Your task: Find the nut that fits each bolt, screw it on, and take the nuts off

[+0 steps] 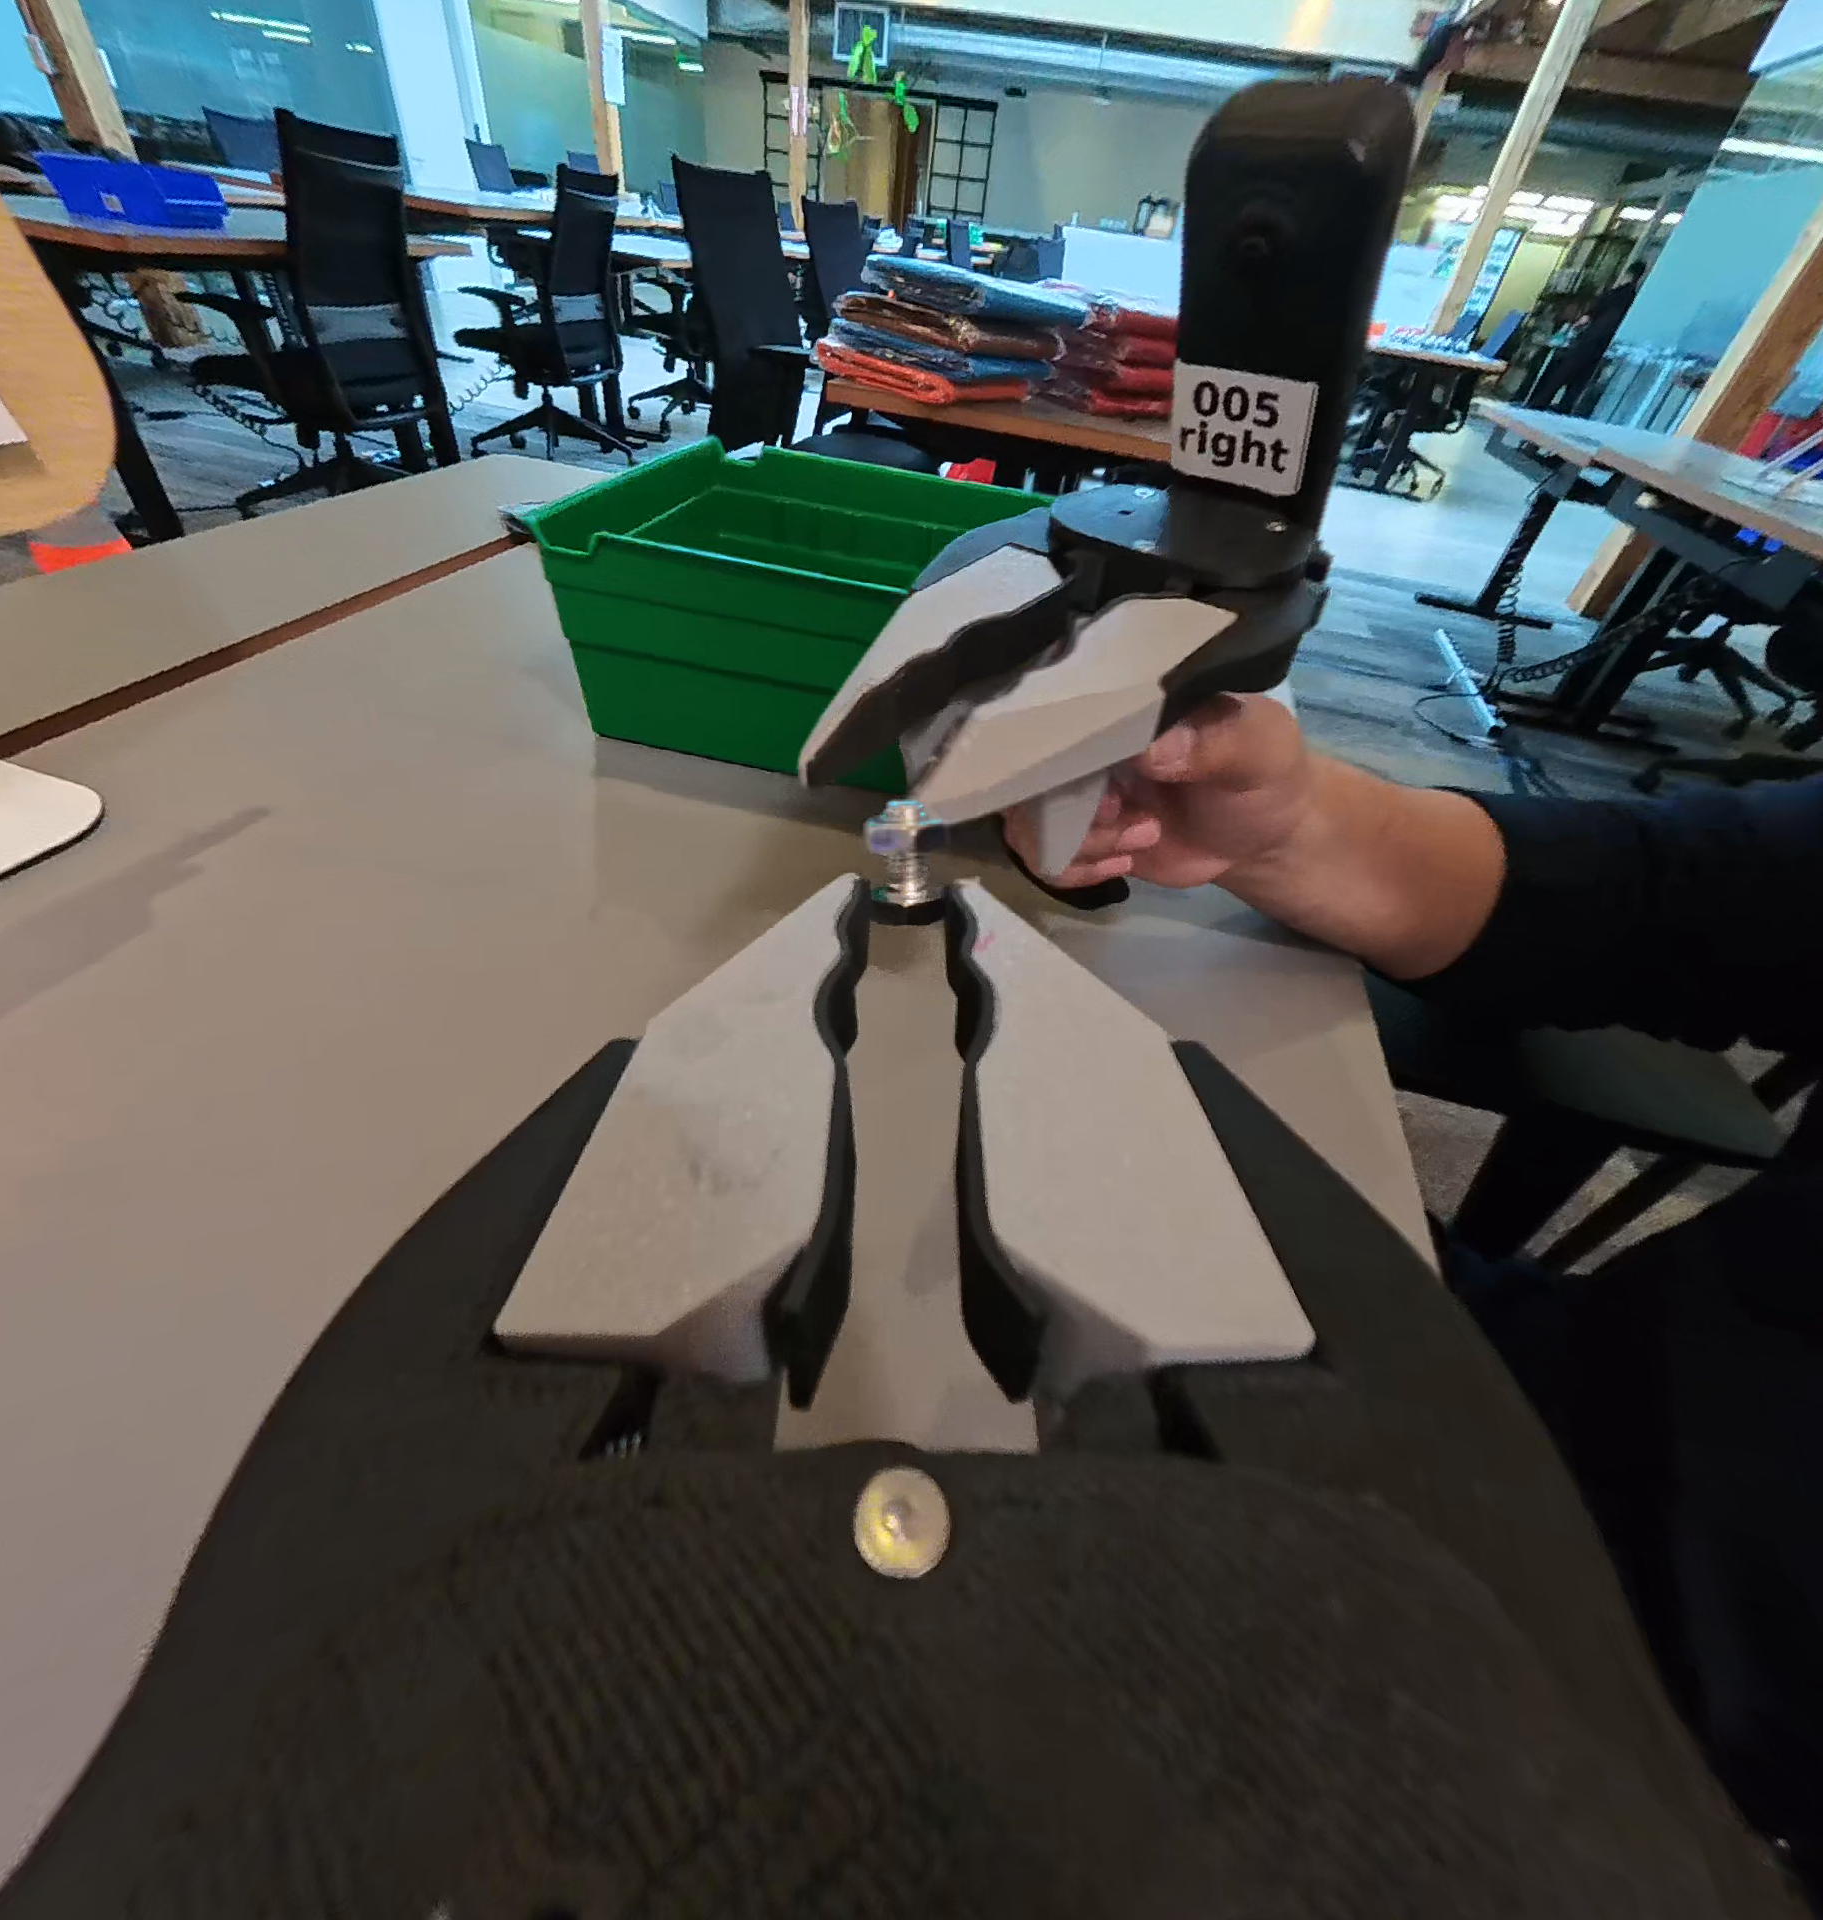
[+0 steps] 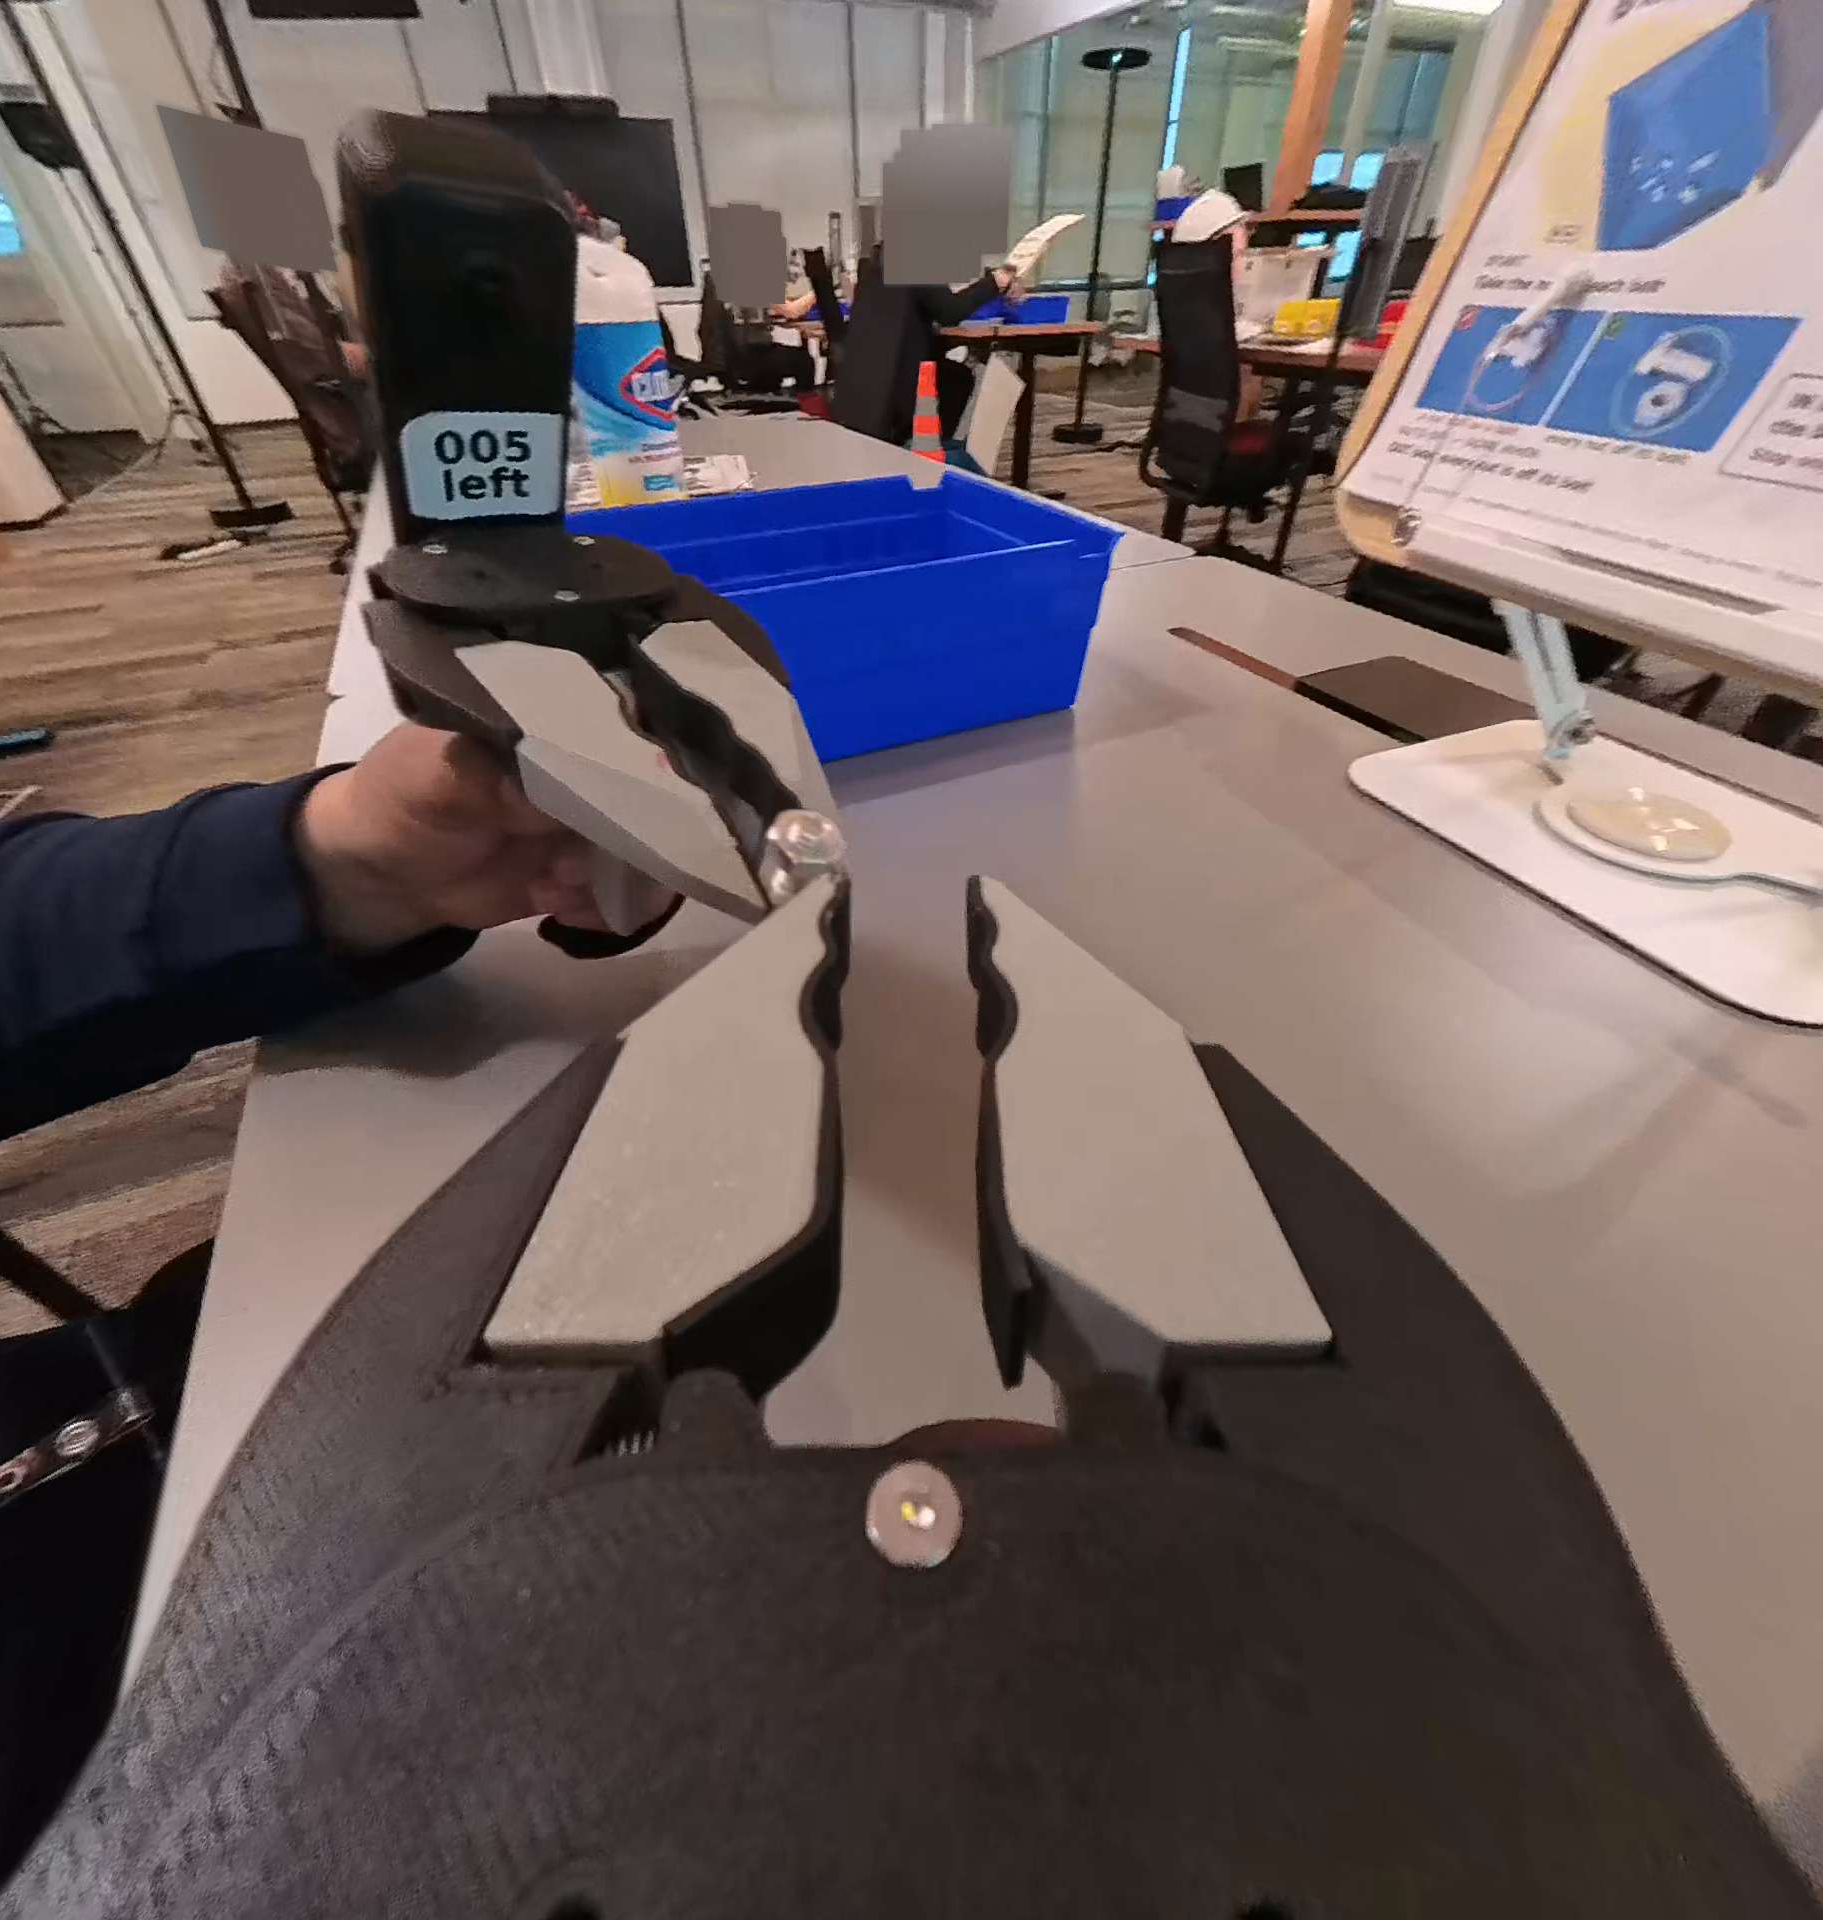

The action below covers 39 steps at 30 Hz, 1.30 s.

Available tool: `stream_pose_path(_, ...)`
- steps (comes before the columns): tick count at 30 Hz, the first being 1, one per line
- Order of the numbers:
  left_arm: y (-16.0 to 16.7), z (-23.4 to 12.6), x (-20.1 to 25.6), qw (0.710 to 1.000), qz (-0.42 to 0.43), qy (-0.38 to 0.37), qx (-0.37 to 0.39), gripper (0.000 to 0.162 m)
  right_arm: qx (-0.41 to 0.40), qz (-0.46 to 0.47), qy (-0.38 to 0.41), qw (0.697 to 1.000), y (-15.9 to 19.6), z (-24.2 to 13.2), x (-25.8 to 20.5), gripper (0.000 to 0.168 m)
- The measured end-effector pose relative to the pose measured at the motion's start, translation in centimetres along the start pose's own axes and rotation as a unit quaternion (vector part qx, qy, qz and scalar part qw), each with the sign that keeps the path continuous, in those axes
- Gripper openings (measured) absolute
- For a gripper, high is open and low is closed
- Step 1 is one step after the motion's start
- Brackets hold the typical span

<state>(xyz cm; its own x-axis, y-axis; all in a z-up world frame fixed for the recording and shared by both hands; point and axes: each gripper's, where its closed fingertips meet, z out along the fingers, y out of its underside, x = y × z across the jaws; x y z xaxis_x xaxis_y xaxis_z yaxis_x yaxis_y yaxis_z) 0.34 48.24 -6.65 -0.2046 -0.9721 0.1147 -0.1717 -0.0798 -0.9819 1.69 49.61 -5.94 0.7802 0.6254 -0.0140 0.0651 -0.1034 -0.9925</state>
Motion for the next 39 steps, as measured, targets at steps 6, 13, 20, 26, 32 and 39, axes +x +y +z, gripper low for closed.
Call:
stream_pose_path(6, 0.0, 0.1, 0.0, 1.0, 0.013, -0.01, -0.001, 0.012, 0.028, 0.004, -0.069, 0.997, -0.9, 0.1, -2.6, 0.02)
stream_pose_path(13, -0.6, -0.2, 0.1, 0.999, 0.033, -0.021, 0.013, 0.012, 0.045, 0.088, -0.09, 0.991, -1.2, -0.2, -1.8, 0.017)
stream_pose_path(20, -0.2, 0.3, 0.2, 0.999, 0.041, -0.024, 0.001, 0.012, 0.017, 0.085, -0.099, 0.991, -0.3, 0.5, -2.3, 0.011)
stream_pose_path(26, -0.8, -0.2, 0.1, 0.999, 0.032, -0.024, 0.02, 0.012, 0.014, 0.087, -0.059, 0.994, -0.2, 0.1, -0.6, 0.018)
stream_pose_path(32, -0.6, -0.1, -0.3, 0.999, 0.032, -0.034, 0.015, 0.012, 0.043, 0.077, -0.108, 0.99, -1.3, -0.1, -2.6, 0.017)
stream_pose_path(39, -1.0, -0.6, -0.9, 0.998, 0.028, -0.05, 0.026, 0.012, 0.031, 0.067, -0.076, 0.994, -0.8, 0.3, -1.9, 0.021)
